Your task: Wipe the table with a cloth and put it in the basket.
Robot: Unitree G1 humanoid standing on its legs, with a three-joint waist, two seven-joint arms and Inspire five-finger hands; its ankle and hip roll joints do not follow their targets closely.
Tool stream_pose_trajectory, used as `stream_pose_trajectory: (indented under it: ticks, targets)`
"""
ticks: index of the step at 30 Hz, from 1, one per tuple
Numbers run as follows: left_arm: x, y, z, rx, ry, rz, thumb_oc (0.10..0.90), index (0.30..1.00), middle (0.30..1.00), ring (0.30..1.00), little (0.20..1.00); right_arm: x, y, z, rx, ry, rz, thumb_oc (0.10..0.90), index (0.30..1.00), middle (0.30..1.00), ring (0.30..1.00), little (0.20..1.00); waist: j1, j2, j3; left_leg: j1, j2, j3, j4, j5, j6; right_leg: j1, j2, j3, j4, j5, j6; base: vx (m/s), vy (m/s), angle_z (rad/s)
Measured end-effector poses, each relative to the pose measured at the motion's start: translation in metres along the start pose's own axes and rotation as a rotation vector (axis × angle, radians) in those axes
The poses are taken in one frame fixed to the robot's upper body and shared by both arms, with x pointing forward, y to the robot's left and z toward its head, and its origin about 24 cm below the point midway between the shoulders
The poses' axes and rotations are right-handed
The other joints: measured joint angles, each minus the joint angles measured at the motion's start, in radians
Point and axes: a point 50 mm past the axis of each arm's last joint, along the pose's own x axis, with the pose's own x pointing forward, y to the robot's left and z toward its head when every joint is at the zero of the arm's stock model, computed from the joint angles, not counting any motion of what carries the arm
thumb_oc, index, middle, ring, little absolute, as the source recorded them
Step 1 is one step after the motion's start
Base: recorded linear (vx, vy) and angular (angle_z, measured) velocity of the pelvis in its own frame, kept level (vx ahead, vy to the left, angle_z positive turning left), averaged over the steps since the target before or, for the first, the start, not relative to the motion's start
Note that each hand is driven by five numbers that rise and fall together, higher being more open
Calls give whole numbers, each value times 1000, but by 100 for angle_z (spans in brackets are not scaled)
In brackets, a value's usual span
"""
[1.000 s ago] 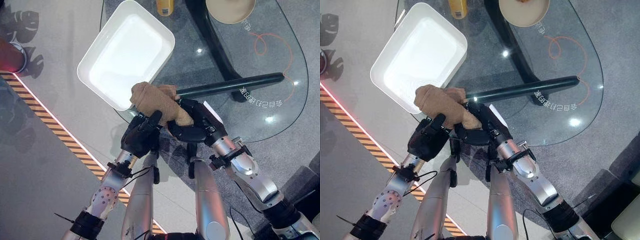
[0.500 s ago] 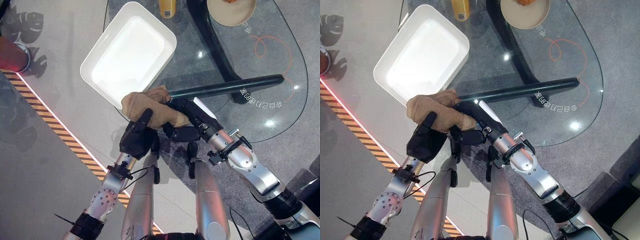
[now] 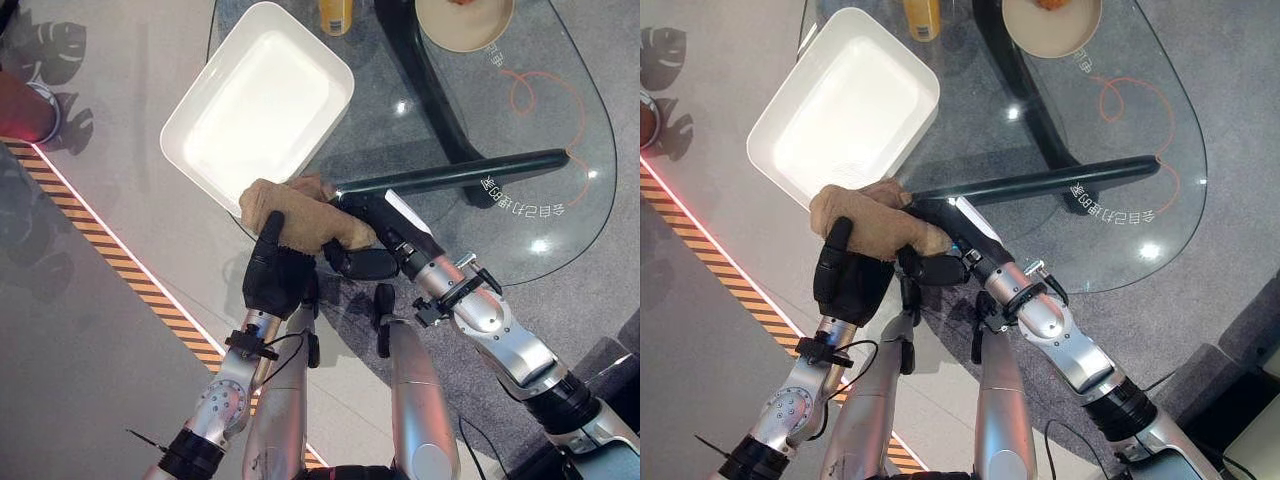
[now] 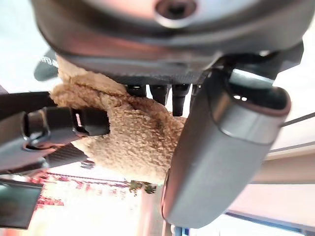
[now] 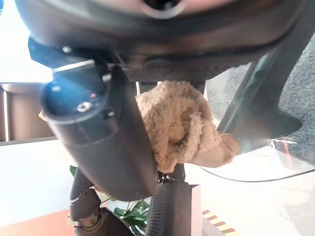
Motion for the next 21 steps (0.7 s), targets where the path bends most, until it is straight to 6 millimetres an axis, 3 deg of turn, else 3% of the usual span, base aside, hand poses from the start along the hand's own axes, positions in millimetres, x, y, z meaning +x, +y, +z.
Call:
stream_pose_trajectory:
  ticks: [13,14,15,16,17,21]
  targets:
    - [3,0,-2,-39,-82,-14,800,900,900,900,900,4,2,1,-23,-6,-2,100,300,300,300,200,1,-3,0,-1,0,-15,0,1,-1,6,0,-15,1,-1,-2,-1,-3,1]
    - [3,0,-2,-34,-82,-13,663,782,782,782,763,4,2,1,-25,-5,-1,100,300,300,300,200,1,-3,0,-1,0,-15,0,2,-2,6,0,-17,1,-2,-3,0,0,0]
    - [3,0,-1,-30,-83,-13,394,552,552,552,494,4,2,1,-28,-4,1,100,300,300,300,200,2,-3,0,-1,0,-16,-1,2,-2,6,0,-18,1,-2,-3,0,0,0]
    - [3,0,-1,-20,-82,-12,298,469,469,469,398,4,2,1,-28,-4,3,100,300,300,300,200,2,-3,0,-1,0,-16,-1,2,-2,6,0,-18,1,-2,-3,0,0,0]
    - [3,-1,0,-2,-80,-10,100,300,300,300,200,4,2,1,-28,-4,6,100,300,300,300,200,2,-3,0,-1,0,-17,-1,2,-2,6,0,-19,1,-2,-3,0,0,0]
    - [3,-1,2,45,-79,-2,100,300,300,300,200,4,3,2,-33,-8,32,100,300,300,300,200,0,-3,0,-2,0,-22,-1,2,-2,6,0,-19,1,-3,-3,0,0,0]
